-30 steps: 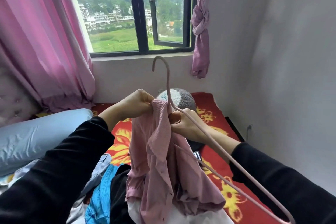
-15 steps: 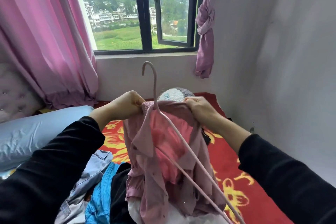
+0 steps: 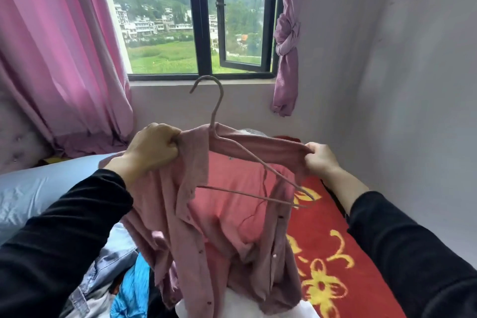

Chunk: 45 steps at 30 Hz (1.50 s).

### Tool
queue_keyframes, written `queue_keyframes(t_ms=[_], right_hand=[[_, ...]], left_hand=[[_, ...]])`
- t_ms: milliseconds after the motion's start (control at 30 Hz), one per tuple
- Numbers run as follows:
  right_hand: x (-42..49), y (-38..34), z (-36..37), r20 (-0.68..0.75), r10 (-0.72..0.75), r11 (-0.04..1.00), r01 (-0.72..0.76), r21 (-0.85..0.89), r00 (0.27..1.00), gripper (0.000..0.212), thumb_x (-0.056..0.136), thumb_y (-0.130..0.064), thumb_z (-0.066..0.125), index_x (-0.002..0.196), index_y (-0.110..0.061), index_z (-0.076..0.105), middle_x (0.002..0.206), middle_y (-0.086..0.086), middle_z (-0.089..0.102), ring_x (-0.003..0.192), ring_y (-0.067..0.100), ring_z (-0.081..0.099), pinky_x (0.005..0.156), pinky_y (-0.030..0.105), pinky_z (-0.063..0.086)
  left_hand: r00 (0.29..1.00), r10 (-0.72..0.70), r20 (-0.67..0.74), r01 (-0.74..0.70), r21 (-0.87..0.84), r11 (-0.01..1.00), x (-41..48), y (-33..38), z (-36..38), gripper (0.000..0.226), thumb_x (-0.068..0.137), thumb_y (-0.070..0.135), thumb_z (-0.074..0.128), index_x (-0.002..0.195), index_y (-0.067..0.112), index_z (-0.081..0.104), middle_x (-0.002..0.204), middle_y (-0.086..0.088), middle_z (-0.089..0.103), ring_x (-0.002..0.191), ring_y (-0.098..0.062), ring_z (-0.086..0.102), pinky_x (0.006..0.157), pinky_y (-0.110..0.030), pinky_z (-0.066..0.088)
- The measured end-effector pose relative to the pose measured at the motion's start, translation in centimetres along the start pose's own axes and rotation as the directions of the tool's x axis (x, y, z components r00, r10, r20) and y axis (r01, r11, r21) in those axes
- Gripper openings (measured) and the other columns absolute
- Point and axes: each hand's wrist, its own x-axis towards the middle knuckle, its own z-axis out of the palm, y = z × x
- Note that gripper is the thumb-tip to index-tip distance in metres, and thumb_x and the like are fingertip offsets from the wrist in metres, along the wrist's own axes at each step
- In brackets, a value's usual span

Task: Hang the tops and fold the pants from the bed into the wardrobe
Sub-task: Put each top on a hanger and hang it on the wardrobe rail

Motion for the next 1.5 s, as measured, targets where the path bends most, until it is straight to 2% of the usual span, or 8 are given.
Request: queue_keyframes(t_ms=[100, 467, 633, 767, 967, 1133, 1367, 1500], right_hand=[[0.8, -1.3, -0.4, -0.076, 0.036, 0.973, -0.018, 0.23, 0.996, 0.027, 0.083, 0.005, 0.041, 0.077, -0.015, 0.059, 0.073, 0.009, 0.061, 0.065, 0.026, 0.055, 0.054, 0.031, 0.04], [-0.2, -7.2, -2.8, -0.112, -0.554, 0.7, 0.389, -0.599, 0.825, 0.018, 0.091, -0.001, 0.038, 0.103, -0.01, 0.049, 0.09, 0.018, 0.061, 0.083, 0.041, 0.06, 0.065, 0.033, 0.032], [-1.8, -11.8, -1.6, 0.07, -0.055, 0.881, 0.015, 0.472, 0.996, 0.019, 0.092, 0.001, 0.047, 0.098, 0.006, 0.065, 0.077, 0.01, 0.059, 0.074, 0.023, 0.056, 0.061, 0.03, 0.045], [-5.1, -12.8, -1.3, 0.458, -0.413, 0.691, -0.056, 0.721, 0.787, 0.027, 0.093, -0.01, 0.044, 0.104, -0.008, 0.068, 0.091, 0.008, 0.065, 0.078, 0.018, 0.057, 0.067, 0.031, 0.042], [-2.6, -11.6, -1.7, 0.049, -0.627, 0.736, 0.613, -0.288, 0.777, 0.039, 0.078, -0.027, 0.058, 0.116, -0.02, 0.056, 0.117, 0.003, 0.059, 0.116, 0.024, 0.047, 0.099, 0.039, 0.03], [-2.0, -15.2, -2.3, -0.208, -0.591, 0.806, 0.581, -0.114, 0.779, 0.038, 0.085, -0.032, 0.058, 0.054, -0.019, 0.043, 0.054, -0.007, 0.046, 0.058, 0.017, 0.049, 0.057, 0.031, 0.032], [-1.7, -17.3, -3.4, -0.383, -0.544, 0.837, 0.517, -0.181, 0.747, 0.041, 0.085, -0.039, 0.057, 0.054, -0.016, 0.045, 0.058, -0.003, 0.049, 0.064, 0.025, 0.051, 0.058, 0.031, 0.034], [-1.8, -18.2, -4.4, -0.413, -0.536, 0.838, 0.522, -0.158, 0.736, 0.039, 0.085, -0.039, 0.057, 0.056, -0.016, 0.045, 0.058, -0.002, 0.048, 0.066, 0.028, 0.051, 0.059, 0.03, 0.032]], left_hand=[[0.998, -0.015, -0.068, 0.023, 0.118, 0.993, -0.3, 0.8, 0.3, 0.014, 0.066, 0.021, 0.043, 0.07, 0.016, 0.056, 0.077, -0.013, 0.066, 0.077, -0.038, 0.059, 0.065, -0.035, 0.044], [0.956, 0.023, -0.293, 0.098, 0.389, 0.916, 1.5, 2.2, -1.4, 0.009, 0.081, 0.003, 0.05, 0.086, 0.006, 0.056, 0.084, -0.018, 0.066, 0.079, -0.043, 0.063, 0.061, -0.035, 0.032], [0.956, -0.119, -0.269, 0.186, 0.237, 0.953, 1.5, 4.2, -1.1, 0.008, 0.083, 0.008, 0.048, 0.083, 0.011, 0.056, 0.089, -0.02, 0.065, 0.087, -0.042, 0.06, 0.067, -0.035, 0.032], [0.938, -0.192, -0.287, 0.218, 0.06, 0.974, 1.2, 4.4, -1.3, 0.018, 0.078, 0.008, 0.048, 0.086, 0.011, 0.064, 0.089, -0.018, 0.067, 0.089, -0.042, 0.059, 0.068, -0.034, 0.033], [0.877, -0.258, -0.404, 0.189, -0.202, 0.961, 1.6, 4.5, -5.0, 0.014, 0.072, 0.01, 0.048, 0.059, 0.009, 0.053, 0.052, -0.001, 0.047, 0.063, -0.03, 0.045, 0.055, -0.031, 0.029], [0.83, -0.263, -0.492, 0.064, -0.384, 0.921, 3.2, 5.8, -6.9, 0.012, 0.079, 0.01, 0.052, 0.077, 0.009, 0.064, 0.071, -0.001, 0.058, 0.081, -0.026, 0.057, 0.065, -0.033, 0.039], [0.884, -0.162, -0.439, 0.081, -0.197, 0.977, 1.9, 8.8, -4.2, 0.056, 0.078, 0.06, 0.057, 0.109, 0.016, 0.045, 0.107, 0.002, 0.047, 0.103, -0.019, 0.045, 0.08, -0.036, 0.04], [0.914, -0.175, -0.366, 0.098, -0.219, 0.971, 3.9, 7.5, -4.4, 0.028, 0.091, 0.033, 0.052, 0.109, 0.012, 0.055, 0.111, -0.01, 0.062, 0.104, -0.031, 0.058, 0.078, -0.039, 0.046]])
